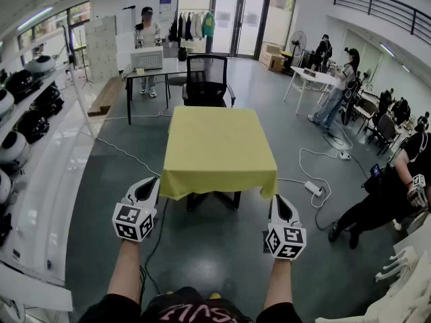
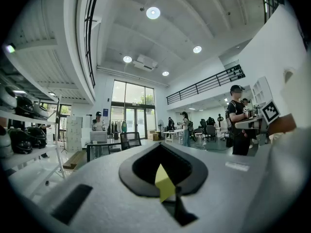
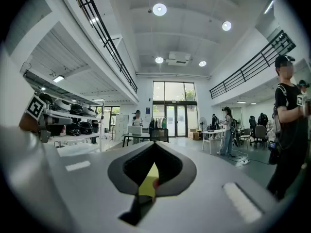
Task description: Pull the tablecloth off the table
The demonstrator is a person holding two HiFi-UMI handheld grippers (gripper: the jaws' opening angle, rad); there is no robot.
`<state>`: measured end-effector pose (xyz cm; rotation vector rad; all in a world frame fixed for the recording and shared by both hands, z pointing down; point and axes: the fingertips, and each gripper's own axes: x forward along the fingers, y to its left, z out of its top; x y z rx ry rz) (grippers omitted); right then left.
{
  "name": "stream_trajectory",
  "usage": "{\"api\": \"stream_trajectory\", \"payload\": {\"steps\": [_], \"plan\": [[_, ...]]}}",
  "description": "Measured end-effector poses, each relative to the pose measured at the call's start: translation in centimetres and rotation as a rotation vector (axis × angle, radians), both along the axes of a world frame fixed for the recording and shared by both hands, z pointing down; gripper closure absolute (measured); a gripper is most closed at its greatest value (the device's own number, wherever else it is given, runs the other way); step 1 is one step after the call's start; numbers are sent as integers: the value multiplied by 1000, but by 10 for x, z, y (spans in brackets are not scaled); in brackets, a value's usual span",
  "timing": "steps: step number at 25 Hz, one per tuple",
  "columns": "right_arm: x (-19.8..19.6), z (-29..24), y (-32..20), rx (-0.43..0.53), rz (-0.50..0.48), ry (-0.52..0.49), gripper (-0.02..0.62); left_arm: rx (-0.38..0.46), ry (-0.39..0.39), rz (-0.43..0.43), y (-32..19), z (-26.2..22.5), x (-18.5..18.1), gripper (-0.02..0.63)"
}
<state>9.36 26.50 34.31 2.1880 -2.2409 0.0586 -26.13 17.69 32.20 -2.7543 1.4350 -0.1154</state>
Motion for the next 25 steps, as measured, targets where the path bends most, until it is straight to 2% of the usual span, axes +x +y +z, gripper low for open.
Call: {"api": "stream_trajectory", "payload": {"steps": [12,17,25], "plan": [[54,13,-2,6,-12,-30,584,-12,-21,-4,4,10,60,600],[74,25,-6,16,-51,-9,584,-11,-44,-5,5,21,87,600],[88,36,-31,30,-103,-45,584,-15,-65,-23,-13,27,105,600]]}}
